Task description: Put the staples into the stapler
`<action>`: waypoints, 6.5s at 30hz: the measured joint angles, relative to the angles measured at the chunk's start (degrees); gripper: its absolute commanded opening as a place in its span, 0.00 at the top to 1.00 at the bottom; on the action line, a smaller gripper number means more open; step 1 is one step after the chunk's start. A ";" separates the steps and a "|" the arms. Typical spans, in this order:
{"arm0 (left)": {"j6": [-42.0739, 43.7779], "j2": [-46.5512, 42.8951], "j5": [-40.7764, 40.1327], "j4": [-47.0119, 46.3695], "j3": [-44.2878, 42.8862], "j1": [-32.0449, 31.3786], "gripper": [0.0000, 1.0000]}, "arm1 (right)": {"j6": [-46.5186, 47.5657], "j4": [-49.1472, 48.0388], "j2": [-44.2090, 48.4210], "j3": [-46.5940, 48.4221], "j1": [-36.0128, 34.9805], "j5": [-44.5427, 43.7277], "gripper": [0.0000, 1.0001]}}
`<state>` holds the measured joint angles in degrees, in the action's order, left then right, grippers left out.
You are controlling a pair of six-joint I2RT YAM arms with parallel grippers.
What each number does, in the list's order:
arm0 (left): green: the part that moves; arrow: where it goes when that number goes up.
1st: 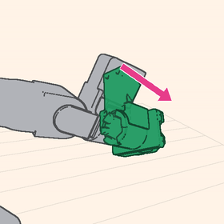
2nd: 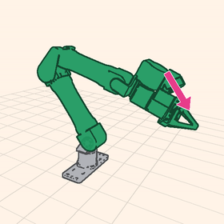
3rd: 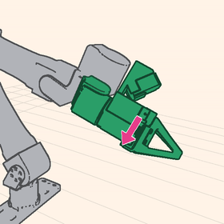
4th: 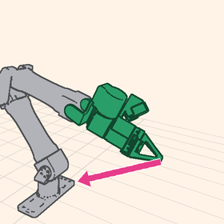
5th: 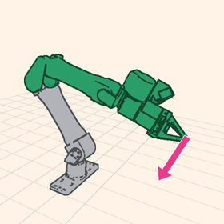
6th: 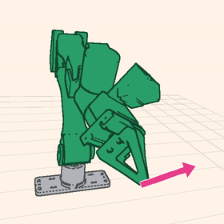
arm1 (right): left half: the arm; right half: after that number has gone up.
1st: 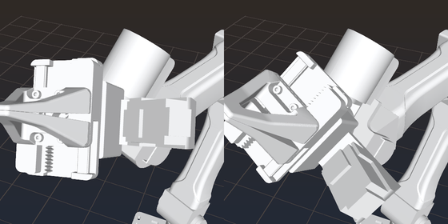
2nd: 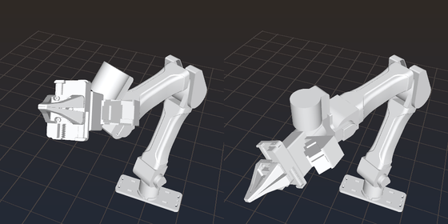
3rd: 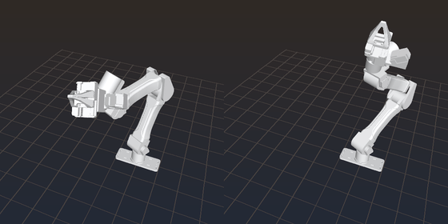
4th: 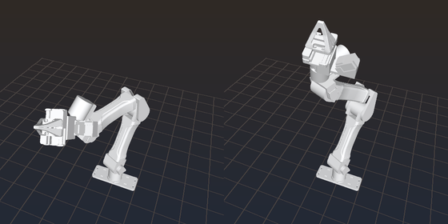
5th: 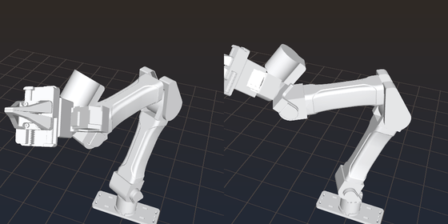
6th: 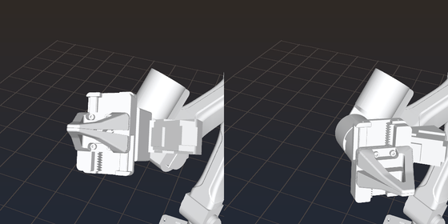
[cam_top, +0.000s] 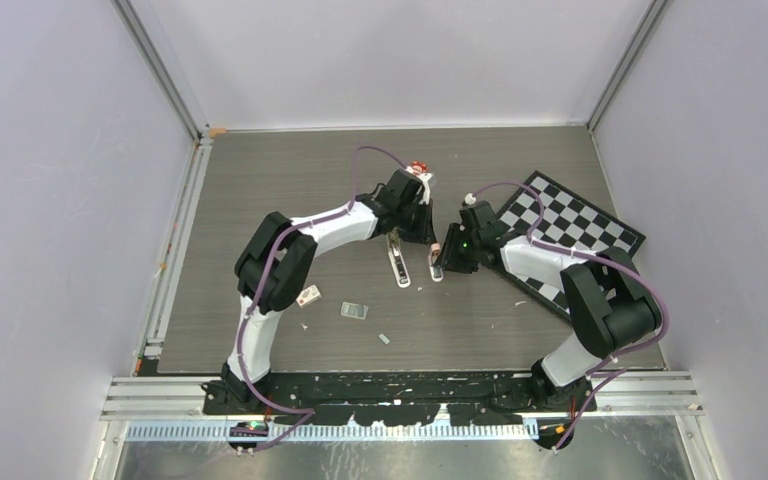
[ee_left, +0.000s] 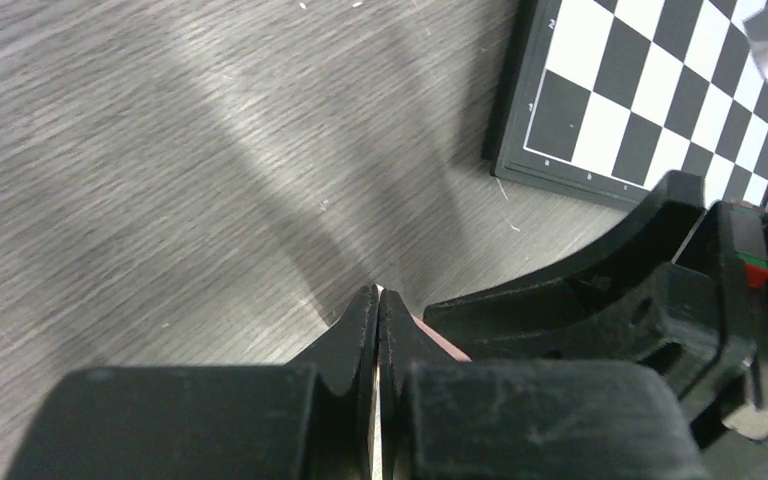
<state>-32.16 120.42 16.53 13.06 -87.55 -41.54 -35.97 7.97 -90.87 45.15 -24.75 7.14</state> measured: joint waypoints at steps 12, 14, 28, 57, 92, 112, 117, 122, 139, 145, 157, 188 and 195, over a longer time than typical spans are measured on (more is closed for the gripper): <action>-0.13 -4.42 -0.72 -0.09 2.10 -1.49 1.00 | 0.31 2.78 1.90 -0.17 -0.02 -1.53 0.64; -0.13 -4.48 -0.83 -0.09 2.21 -1.64 0.99 | 0.35 4.04 3.08 -0.17 -0.02 -1.92 0.64; 1.11 -4.74 -3.34 0.09 4.09 -3.89 0.96 | -0.57 10.12 16.39 -1.14 -0.04 -2.36 0.61; 1.09 -6.99 -7.06 0.96 9.92 -5.55 0.94 | -3.52 -2.08 8.22 -5.90 -0.04 2.23 0.71; 6.29 -28.87 -16.52 11.34 9.64 -4.90 0.01 | -0.09 15.47 22.93 0.59 -4.98 -2.95 0.46; 6.43 -61.26 -17.90 23.76 29.86 10.21 0.16 | -0.87 9.53 4.31 2.80 -42.42 -19.28 0.44; 5.53 -63.93 -14.21 25.88 30.84 12.07 0.24 | 0.04 10.86 -1.88 8.59 -47.41 -21.79 0.50; 5.38 -63.95 -11.32 27.30 32.96 12.57 0.26 | 0.04 11.67 -3.98 10.25 -48.52 -23.43 0.53; 3.67 -65.31 -5.62 28.37 35.32 15.61 0.31 | -0.15 14.82 -5.64 10.14 -50.12 -25.33 0.61; 2.67 -65.31 -3.02 28.30 35.65 16.94 0.35 | -0.13 14.19 -6.14 9.66 -50.14 -25.35 0.67; 2.14 -65.31 1.03 28.37 36.22 19.23 0.41 | -0.13 12.76 -6.14 9.29 -50.14 -25.77 0.77; -25.05 -65.75 32.46 -18.08 53.05 23.08 0.33 | -7.10 -2.84 31.65 -2.78 -35.41 -16.20 0.76; -37.24 -64.94 34.51 -40.17 59.67 23.34 0.30 | -10.49 -8.70 32.50 -2.89 -35.10 -13.27 0.75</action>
<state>-69.41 55.48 51.05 -27.11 -27.88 -18.20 -46.46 -0.73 -58.37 42.26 -59.86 -6.13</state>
